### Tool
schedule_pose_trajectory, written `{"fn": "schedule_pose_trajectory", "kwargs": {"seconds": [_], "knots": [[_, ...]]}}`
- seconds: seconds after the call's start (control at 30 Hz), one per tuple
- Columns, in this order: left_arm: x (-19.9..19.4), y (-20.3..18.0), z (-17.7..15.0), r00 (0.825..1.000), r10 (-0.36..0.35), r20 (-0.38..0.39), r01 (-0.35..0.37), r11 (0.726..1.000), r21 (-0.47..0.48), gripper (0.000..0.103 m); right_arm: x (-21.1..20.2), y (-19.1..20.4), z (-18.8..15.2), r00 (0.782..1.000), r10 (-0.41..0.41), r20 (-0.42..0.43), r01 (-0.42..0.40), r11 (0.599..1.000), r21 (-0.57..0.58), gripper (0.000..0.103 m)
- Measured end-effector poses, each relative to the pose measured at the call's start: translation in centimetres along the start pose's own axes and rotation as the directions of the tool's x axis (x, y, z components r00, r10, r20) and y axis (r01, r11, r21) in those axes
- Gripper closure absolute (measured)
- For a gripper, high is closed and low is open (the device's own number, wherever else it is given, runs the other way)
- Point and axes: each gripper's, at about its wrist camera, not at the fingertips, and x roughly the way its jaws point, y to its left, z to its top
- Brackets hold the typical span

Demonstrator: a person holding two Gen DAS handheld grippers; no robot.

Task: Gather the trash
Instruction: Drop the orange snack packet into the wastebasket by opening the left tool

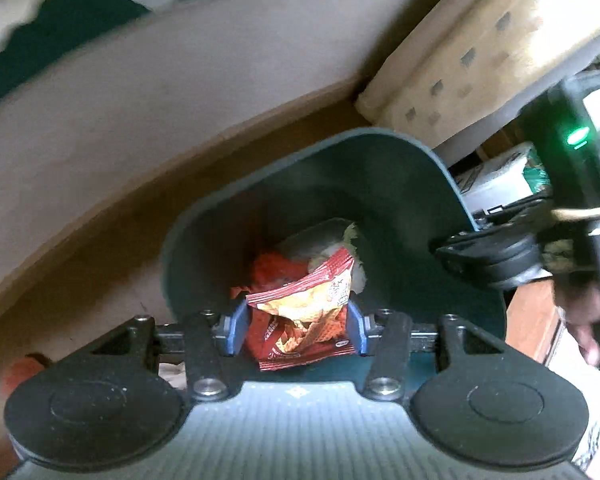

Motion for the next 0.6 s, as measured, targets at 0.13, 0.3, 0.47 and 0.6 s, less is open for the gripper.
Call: {"fn": "schedule_pose_trajectory", "kwargs": {"seconds": [0.13,0.3,0.47,0.6], "knots": [[2.6,-0.1,1.4,0.999,0.015,-0.03,-0.016,1.0,-0.012,0.055,-0.6,-0.2,1.5,0.999,0.052,0.001,-0.052,0.998,0.037,0.095],[5.5,0.7,3.3,0.999,0.033,-0.041,-0.034,0.999,-0.032,0.055,-1.0,0.3,3.3,0.996,0.081,0.041,-0.083,0.995,0.057,0.095],[7.9,1.2,4.1,0.995,0.079,-0.068,-0.08,0.997,-0.013,0.054,-0.8,1.1,4.5,0.996,0.07,0.061,-0.074,0.995,0.062,0.093],[8.0,2.0,3.4,0.992,0.104,-0.067,-0.106,0.994,-0.015,0.054,-0.7,0.8,5.0,0.995,0.069,0.07,-0.076,0.992,0.098,0.094]]}}
